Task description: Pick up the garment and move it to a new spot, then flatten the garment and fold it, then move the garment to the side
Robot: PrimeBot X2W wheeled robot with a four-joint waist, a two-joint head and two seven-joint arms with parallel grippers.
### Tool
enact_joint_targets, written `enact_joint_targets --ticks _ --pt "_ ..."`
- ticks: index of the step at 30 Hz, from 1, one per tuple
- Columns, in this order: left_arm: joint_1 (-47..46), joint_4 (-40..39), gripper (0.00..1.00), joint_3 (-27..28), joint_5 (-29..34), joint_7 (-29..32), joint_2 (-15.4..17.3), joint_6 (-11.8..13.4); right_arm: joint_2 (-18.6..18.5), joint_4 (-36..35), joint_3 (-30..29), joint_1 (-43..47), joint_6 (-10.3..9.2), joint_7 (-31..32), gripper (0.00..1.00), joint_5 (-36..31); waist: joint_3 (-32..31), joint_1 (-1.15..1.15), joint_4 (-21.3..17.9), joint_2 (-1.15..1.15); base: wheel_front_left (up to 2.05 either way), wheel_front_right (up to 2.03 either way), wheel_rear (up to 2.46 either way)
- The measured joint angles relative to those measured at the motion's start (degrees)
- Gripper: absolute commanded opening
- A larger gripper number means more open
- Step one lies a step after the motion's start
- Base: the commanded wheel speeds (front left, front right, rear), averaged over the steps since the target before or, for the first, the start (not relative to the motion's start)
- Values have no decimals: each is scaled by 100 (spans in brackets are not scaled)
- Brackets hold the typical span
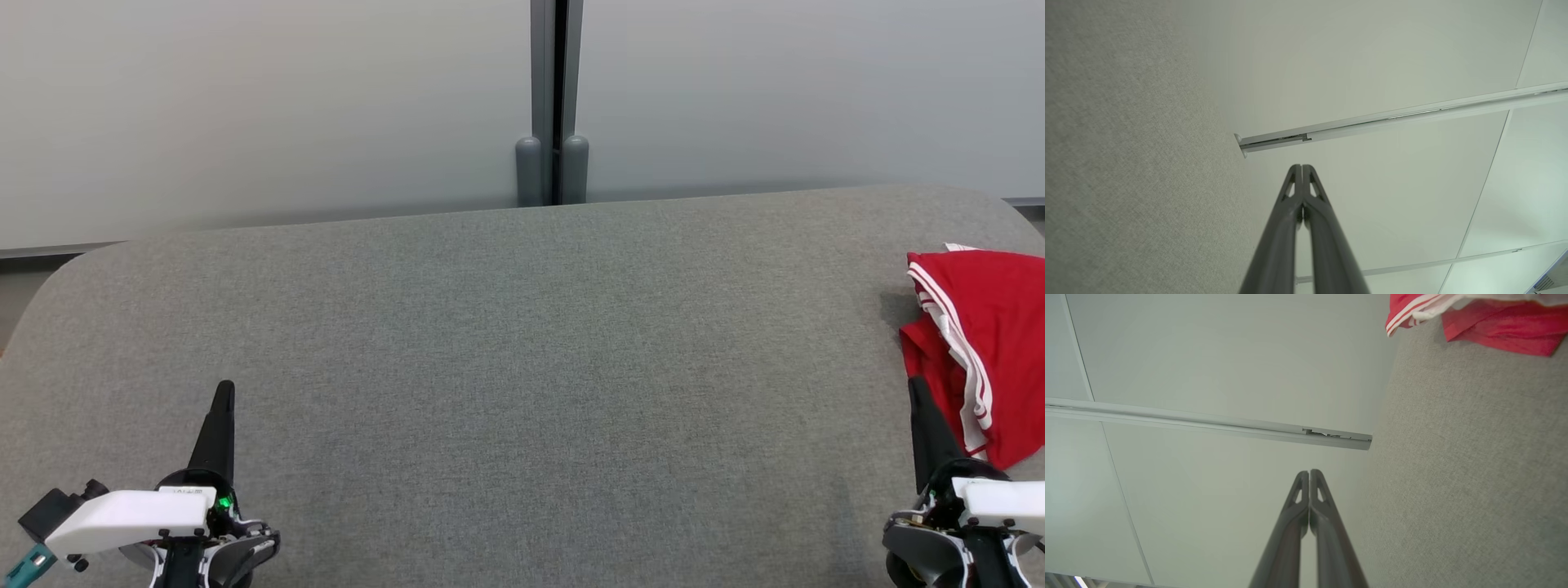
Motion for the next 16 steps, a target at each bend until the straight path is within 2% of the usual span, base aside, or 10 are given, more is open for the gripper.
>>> enact_joint_targets --ticks 16 --pt "-91 14 0 155 -590 162 -63 -109 27 138 -42 -153 0 20 0 609 36 0 -29 0 0 0 0"
